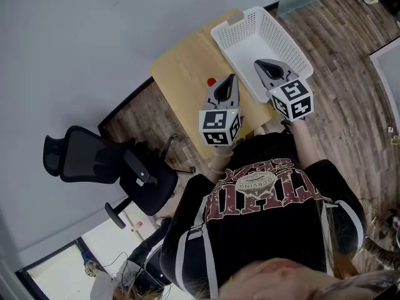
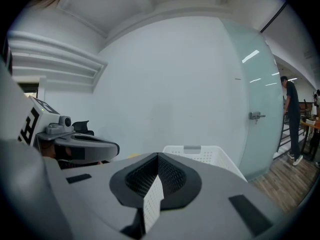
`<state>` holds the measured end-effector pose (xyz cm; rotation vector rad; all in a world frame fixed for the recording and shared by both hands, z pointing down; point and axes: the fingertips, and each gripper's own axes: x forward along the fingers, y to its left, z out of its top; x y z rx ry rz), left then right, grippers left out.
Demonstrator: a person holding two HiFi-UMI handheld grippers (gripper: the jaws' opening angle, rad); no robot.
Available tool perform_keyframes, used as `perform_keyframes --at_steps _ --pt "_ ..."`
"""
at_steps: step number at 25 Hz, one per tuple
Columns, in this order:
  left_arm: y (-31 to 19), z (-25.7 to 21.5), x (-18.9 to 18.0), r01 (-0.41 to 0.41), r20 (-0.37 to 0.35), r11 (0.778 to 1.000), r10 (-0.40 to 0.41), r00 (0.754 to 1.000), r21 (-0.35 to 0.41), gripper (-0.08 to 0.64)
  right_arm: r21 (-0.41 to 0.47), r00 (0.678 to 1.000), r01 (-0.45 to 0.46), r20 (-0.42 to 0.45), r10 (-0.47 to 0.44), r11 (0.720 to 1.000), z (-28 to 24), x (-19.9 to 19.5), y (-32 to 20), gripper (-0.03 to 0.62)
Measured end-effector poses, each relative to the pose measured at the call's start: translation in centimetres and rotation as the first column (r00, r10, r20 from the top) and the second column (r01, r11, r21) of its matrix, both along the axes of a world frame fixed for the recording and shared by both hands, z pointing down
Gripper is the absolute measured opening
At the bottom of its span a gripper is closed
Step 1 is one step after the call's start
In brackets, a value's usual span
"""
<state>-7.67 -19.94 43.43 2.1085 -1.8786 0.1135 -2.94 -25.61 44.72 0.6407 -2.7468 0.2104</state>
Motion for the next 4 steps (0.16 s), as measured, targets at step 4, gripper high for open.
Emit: perform_keyframes --at_steps 4 --pt "-0.13 -0.01 0.08 0.001 -0.003 1.0 -0.001 1.0 -0.002 0.048 0.0 1.0 0.0 -0.004 0.0 1.0 0.04 0.17 -0.18 0.018"
